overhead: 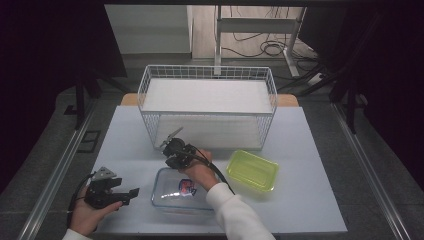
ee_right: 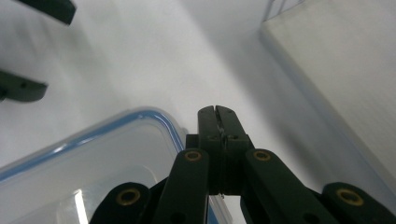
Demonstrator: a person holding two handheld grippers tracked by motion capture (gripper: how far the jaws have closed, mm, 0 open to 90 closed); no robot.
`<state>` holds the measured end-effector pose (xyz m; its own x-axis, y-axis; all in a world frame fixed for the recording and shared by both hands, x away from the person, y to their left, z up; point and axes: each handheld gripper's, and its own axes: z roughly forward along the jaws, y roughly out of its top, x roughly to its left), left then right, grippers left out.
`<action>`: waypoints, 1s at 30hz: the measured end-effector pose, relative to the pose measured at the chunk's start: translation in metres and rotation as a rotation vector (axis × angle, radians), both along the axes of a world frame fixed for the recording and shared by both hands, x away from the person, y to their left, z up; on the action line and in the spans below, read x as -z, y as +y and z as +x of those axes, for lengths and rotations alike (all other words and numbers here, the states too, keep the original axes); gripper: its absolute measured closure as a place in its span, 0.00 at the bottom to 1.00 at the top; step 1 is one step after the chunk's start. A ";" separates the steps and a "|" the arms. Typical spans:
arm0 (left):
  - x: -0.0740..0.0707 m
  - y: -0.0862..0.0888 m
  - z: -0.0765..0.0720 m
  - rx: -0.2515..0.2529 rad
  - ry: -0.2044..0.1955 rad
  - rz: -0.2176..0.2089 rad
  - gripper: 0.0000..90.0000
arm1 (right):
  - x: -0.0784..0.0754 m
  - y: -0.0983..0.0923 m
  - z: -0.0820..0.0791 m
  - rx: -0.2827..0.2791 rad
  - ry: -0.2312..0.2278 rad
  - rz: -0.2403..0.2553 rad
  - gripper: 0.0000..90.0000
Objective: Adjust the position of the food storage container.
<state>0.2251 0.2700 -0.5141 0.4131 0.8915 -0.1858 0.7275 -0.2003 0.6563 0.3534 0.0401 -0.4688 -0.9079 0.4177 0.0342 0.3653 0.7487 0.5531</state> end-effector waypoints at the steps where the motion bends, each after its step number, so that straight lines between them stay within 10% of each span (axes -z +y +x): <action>1: 0.000 0.000 0.000 0.000 0.001 0.002 0.23 | 0.000 0.000 -0.001 -0.003 0.000 -0.006 0.99; 10: -0.001 -0.002 0.000 0.001 -0.004 -0.004 0.22 | -0.002 -0.007 -0.007 0.001 -0.010 0.020 0.99; 13: -0.003 0.000 -0.002 -0.011 -0.007 -0.028 0.22 | -0.020 -0.032 -0.013 0.056 -0.026 0.131 0.99; 22: -0.015 -0.002 -0.006 -0.012 -0.021 -0.071 0.25 | -0.040 -0.094 -0.047 0.098 -0.049 0.250 0.98; 30: -0.016 -0.007 -0.006 -0.001 0.000 -0.093 0.26 | -0.036 -0.152 -0.078 0.187 -0.007 0.300 0.61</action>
